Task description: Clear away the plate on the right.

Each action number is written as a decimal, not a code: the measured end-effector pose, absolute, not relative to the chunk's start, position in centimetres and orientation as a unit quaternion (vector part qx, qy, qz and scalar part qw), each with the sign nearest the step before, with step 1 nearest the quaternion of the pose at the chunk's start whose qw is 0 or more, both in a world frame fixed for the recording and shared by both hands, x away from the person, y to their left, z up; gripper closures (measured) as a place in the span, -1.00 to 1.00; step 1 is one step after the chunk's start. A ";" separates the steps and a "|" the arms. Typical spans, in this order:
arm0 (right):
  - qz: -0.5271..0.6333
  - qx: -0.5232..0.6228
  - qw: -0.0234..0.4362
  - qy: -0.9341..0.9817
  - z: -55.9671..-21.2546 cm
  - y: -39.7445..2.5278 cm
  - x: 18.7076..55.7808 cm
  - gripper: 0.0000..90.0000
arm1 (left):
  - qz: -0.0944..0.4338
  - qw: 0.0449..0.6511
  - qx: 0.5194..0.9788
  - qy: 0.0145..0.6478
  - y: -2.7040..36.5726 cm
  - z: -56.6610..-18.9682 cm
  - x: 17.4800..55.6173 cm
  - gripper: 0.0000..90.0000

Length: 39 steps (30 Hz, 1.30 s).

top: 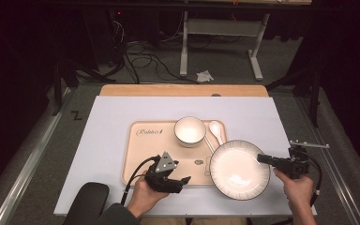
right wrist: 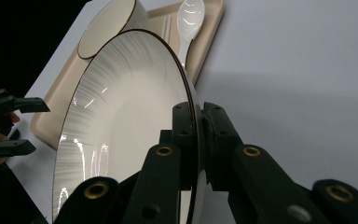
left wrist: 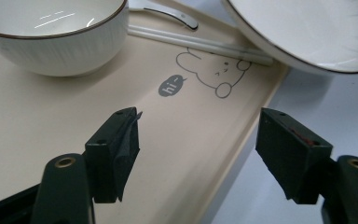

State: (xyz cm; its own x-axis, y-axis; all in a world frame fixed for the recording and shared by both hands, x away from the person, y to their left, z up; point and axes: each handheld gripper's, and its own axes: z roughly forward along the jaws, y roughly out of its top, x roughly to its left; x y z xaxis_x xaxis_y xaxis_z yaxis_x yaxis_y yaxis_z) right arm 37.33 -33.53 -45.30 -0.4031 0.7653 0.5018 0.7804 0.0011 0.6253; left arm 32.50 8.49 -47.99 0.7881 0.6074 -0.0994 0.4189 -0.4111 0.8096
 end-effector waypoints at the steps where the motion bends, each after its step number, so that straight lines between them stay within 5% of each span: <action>1: -0.448 -0.545 0.010 -0.709 -45.3 -33.3 37.4 0.91 | 0.104 0.450 0.833 0.307 8.5 -48.0 32.5 -0.30; 22: -0.442 -0.503 0.027 -0.742 -45.2 -28.0 38.8 0.91 | 0.087 0.465 0.819 0.326 7.9 -47.3 32.6 -0.28; 39: -0.455 -0.455 0.027 -0.765 -44.8 -24.6 40.0 0.91 | 0.077 0.443 0.811 0.375 8.0 -47.7 33.4 0.11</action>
